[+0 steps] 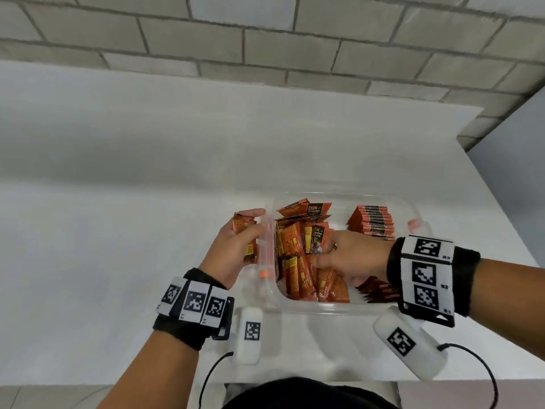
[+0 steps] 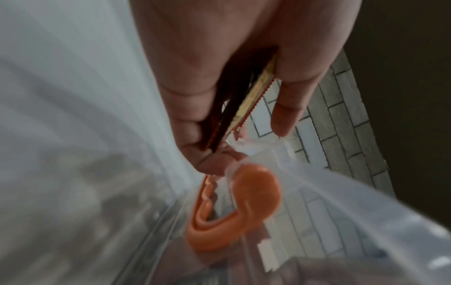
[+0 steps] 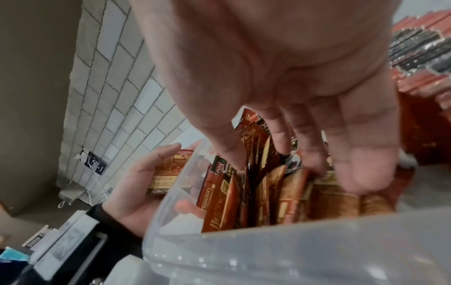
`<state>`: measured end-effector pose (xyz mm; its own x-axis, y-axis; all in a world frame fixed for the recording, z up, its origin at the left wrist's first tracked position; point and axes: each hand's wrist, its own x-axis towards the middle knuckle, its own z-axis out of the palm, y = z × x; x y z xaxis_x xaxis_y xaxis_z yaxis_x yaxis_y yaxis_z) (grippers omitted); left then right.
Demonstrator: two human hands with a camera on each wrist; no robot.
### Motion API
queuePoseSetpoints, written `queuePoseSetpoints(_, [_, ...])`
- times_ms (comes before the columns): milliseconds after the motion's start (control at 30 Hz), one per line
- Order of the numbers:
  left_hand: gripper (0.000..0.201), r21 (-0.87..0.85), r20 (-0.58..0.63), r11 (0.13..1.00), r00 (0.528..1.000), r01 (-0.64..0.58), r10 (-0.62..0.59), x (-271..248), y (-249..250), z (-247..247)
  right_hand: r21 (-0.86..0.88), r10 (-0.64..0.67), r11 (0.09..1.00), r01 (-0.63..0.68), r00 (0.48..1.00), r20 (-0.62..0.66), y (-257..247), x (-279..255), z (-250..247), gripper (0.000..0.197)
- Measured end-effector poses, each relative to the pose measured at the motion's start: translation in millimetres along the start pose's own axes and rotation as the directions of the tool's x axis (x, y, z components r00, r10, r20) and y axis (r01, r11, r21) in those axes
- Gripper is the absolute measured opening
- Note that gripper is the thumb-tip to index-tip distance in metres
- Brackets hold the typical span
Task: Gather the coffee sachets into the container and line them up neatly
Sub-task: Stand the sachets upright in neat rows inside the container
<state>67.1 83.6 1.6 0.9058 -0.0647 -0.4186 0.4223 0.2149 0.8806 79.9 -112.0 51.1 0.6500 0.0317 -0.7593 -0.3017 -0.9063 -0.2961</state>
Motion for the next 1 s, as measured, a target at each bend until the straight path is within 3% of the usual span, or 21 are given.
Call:
queuePoseSetpoints(167, [0.022,-0.103,0.001,0.995,1.0,0.002,-0.002,-1.7,-1.7,-0.3,0.21,-0.046,0.977,0.028,0.996,0.077,-10.1,0.0,2.7,0.02])
queuePoseSetpoints(567, [0.024,-0.064,-0.027,0.997,0.999,-0.036,0.034,-3.9,-7.1,4.4,0.145,-0.101,0.985,0.095,0.994,0.037,-24.8,19.4,15.5,0.036])
queuePoseSetpoints(1000, [0.025,-0.053,-0.039,0.998,0.999,-0.031,0.029,-6.8,-7.9,5.8,0.232,-0.142,0.963,0.14,0.99,-0.009,-16.7,21.7,20.6,0.042])
